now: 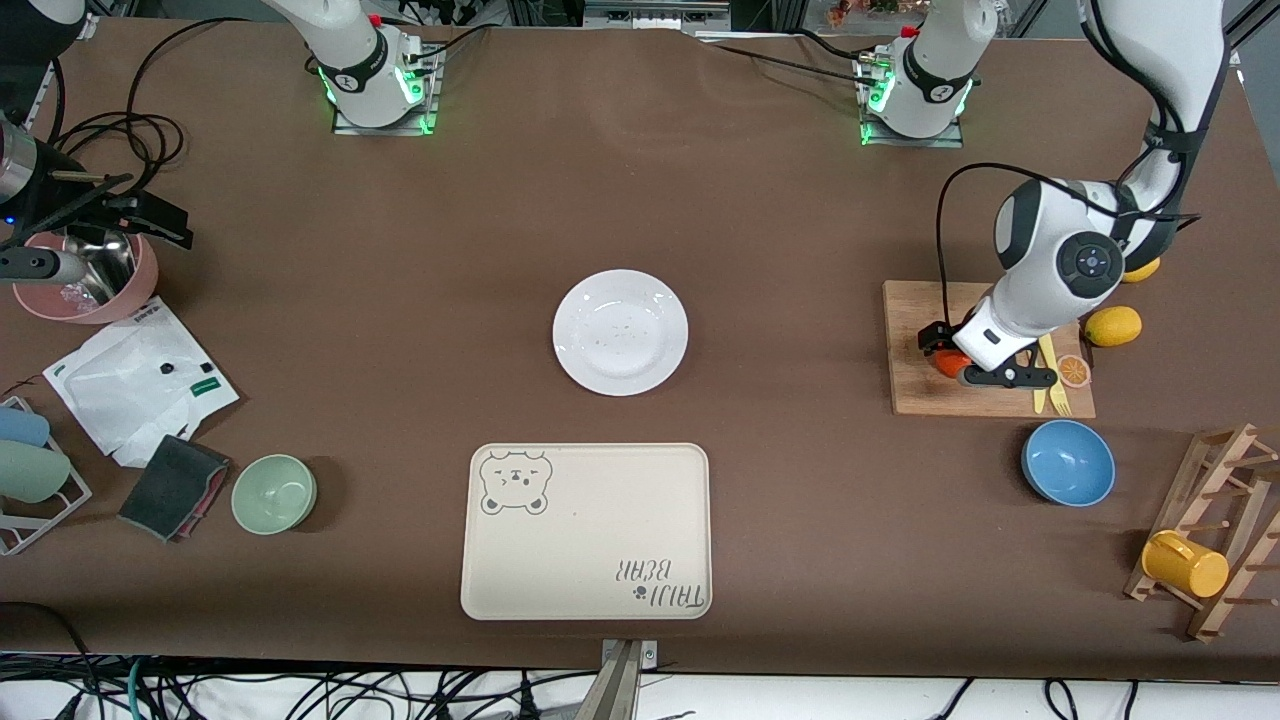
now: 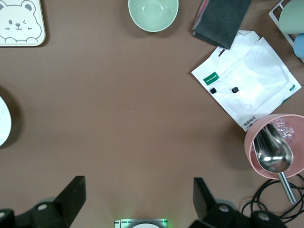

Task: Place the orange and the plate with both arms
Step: 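Lower the left gripper onto the orange on the cutting board and grasp it, then carry the orange with the left gripper onto the white plate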

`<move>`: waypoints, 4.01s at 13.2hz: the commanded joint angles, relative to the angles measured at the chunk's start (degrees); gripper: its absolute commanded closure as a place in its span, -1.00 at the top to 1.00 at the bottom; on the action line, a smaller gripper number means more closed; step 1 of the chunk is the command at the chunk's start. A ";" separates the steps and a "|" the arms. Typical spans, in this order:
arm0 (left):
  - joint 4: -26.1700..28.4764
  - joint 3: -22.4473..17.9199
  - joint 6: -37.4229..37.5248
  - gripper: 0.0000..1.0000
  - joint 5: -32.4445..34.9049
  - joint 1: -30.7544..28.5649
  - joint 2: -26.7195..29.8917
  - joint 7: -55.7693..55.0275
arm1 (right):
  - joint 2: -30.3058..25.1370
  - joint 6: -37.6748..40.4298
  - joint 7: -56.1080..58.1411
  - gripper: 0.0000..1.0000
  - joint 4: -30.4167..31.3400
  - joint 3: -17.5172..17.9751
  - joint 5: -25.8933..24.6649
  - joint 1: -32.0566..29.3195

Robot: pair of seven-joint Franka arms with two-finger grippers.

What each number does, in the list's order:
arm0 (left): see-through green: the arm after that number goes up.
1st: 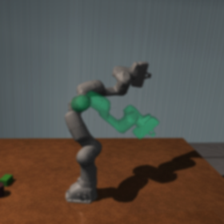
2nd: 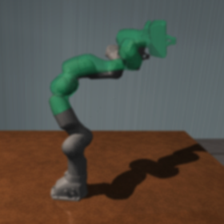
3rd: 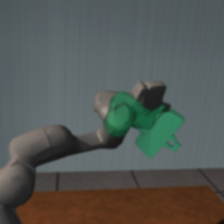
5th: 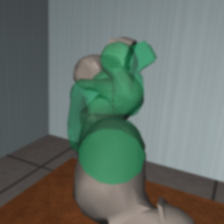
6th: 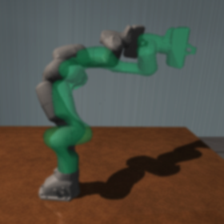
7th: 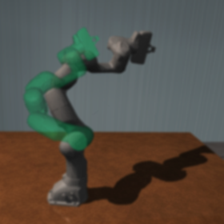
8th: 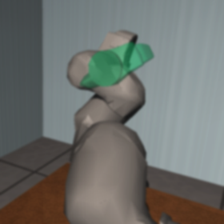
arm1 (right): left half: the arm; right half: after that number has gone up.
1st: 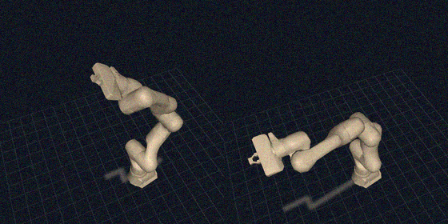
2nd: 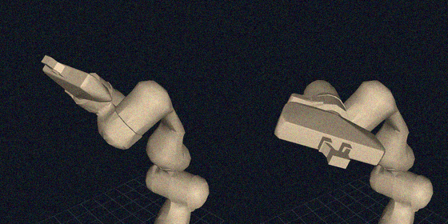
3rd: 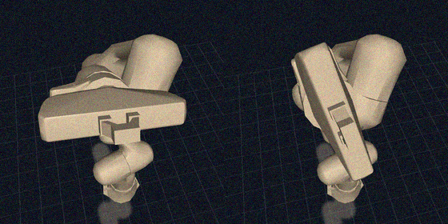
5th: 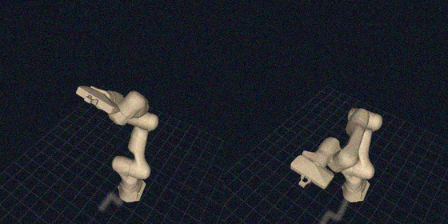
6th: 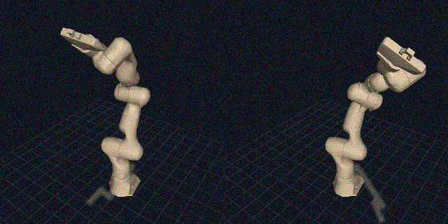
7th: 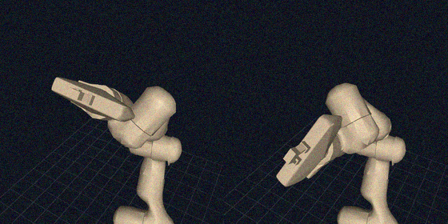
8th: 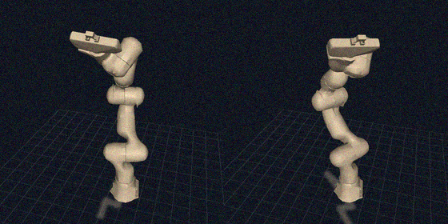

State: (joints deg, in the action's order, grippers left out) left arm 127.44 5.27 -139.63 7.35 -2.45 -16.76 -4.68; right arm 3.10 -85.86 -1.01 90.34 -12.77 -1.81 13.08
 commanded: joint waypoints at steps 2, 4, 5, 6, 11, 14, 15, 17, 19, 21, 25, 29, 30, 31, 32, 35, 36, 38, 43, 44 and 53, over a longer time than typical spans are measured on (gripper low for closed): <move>0.26 0.09 -0.38 1.00 7.85 -0.45 0.85 0.64 | -0.56 0.61 -0.57 1.00 0.18 0.02 -0.04 0.02; 0.44 0.09 -1.42 1.00 7.95 -0.80 0.06 0.64 | -0.56 0.61 -0.57 1.00 0.18 0.02 -0.04 0.02; 0.62 0.09 -1.60 1.00 7.95 -0.98 -0.64 0.64 | -0.56 0.61 -0.57 1.00 0.18 0.02 -0.12 0.02; 0.62 0.09 -2.30 1.00 7.95 -0.98 -1.60 0.64 | -0.56 0.61 -0.57 1.00 0.18 0.02 -0.12 0.02; 0.62 0.09 -3.89 0.85 8.03 -1.33 -3.80 1.25 | -0.56 0.61 -0.57 1.00 0.18 0.02 -0.04 0.02; 0.62 0.09 -5.03 -0.05 8.03 -3.08 -4.95 1.25 | -0.56 0.61 -0.57 1.00 0.18 0.02 -0.04 0.02; 0.62 0.09 -5.03 -0.35 8.03 -3.00 -4.69 1.25 | -0.56 0.61 -0.57 1.00 0.18 0.02 -0.04 0.02; 0.27 0.18 -4.69 -0.69 7.95 -3.09 -3.99 1.34 | -0.56 0.61 -0.66 1.00 0.18 0.02 -0.04 0.02; -0.26 0.27 -4.16 -0.76 7.95 -2.91 -2.94 1.25 | -0.56 0.70 -0.66 1.00 0.18 0.02 -0.04 0.02; -1.13 0.44 -3.11 -0.76 7.95 -2.12 -0.92 0.99 | -0.56 0.61 -0.66 1.00 0.18 0.02 -0.04 0.02; -14.38 6.93 15.49 -0.76 4.98 -2.12 -0.99 -0.50 | -0.56 0.69 -0.66 1.00 0.18 0.02 -0.12 0.02; -18.80 10.37 17.82 -0.76 -5.66 0.15 -1.00 -9.60 | -0.56 0.70 -0.66 1.00 0.18 0.02 -0.04 0.02; -20.20 10.81 17.82 -0.76 -6.81 2.08 -1.08 -15.13 | -0.56 0.70 -0.66 1.00 0.18 0.02 -0.04 0.02; -22.04 10.81 17.82 -0.76 -6.91 4.97 -2.13 -21.01 | -0.56 0.70 -0.22 1.00 0.27 0.02 -0.12 0.02; -24.32 10.81 17.82 -0.76 -7.00 7.00 -3.79 -27.42 | -0.47 1.22 -0.04 1.00 0.27 0.11 -0.12 0.02; -31.08 10.81 17.73 -0.75 -8.49 14.99 -10.20 -47.20 | -0.47 1.49 -0.04 1.00 0.18 0.11 -0.12 0.11; -32.94 10.81 17.73 -0.75 -8.49 17.28 -11.70 -52.05 | -0.38 1.49 -0.04 1.00 0.18 0.11 -0.12 0.11; -35.06 10.81 17.29 -0.74 -8.58 21.24 -14.25 -61.37 | -0.38 1.40 -0.04 1.00 0.18 0.11 -0.12 0.11; -45.42 10.81 15.28 -0.72 -8.67 32.05 -24.62 -79.24 | -0.03 0.52 -0.66 1.00 0.10 0.20 0.40 0.28; -45.44 10.81 12.48 -0.70 -8.67 32.68 -25.86 -80.12 | -0.03 0.43 -0.66 1.00 0.10 0.20 0.40 0.55; -44.47 10.81 3.49 -0.26 -8.40 35.14 -30.35 -86.02 | -0.03 0.52 -0.66 1.00 0.10 0.11 0.84 0.55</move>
State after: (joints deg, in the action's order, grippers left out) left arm 84.52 16.49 -137.04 -0.06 31.69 -46.56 -89.54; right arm 3.34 -85.15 -1.04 90.34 -12.71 -1.58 13.58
